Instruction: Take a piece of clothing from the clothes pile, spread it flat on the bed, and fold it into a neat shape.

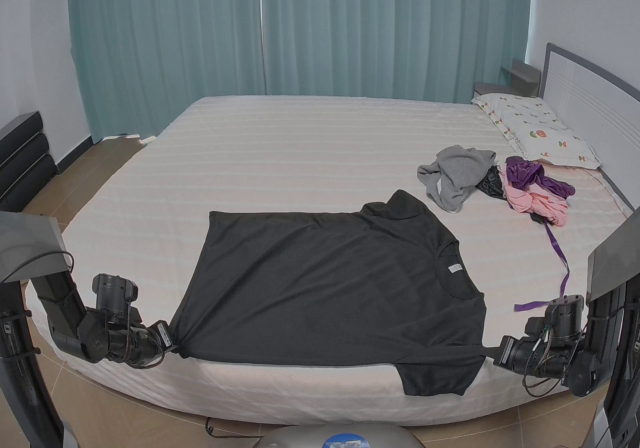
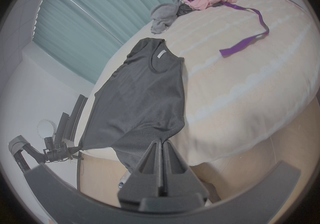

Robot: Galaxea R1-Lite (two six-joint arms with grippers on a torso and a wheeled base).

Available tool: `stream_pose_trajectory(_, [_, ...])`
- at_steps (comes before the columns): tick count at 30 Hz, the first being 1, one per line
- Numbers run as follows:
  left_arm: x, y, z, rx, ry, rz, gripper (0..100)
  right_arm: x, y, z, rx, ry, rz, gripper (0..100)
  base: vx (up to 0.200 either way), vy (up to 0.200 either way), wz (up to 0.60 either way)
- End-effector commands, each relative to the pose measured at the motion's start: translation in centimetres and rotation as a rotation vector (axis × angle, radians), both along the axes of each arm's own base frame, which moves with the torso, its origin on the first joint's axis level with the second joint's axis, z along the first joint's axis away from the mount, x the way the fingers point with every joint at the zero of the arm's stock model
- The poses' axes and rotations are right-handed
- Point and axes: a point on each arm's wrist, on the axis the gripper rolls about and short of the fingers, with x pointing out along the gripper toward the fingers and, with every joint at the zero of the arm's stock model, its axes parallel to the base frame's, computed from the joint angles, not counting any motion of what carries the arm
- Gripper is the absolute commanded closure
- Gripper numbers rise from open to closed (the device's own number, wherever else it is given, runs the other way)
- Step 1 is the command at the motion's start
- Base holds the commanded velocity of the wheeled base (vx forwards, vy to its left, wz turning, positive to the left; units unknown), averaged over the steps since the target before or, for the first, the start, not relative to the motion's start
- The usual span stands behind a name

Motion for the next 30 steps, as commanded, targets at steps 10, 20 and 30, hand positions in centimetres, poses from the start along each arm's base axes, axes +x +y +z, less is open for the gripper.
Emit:
stream_pose_trajectory(10, [-1.3, -0.2, 0.4, 0.035, 0.012, -0.002, 100, -1.5, -0.6, 0.0, -0.065, 0.076, 0.045, 100, 0.0, 0.0, 0.0])
stream_pose_trajectory(20, [-2.6, -0.2, 0.0, 0.085, 0.045, -0.077, 100, -2.5, -0.8, 0.6, -0.128, 0.124, 0.109, 100, 0.0, 0.0, 0.0])
stream_pose_trajectory(30, [-4.2, -0.7, -0.3, 0.123, 0.077, -0.165, 100, -3.5, -1.5, 1.0, -0.189, 0.163, 0.159, 100, 0.0, 0.0, 0.0])
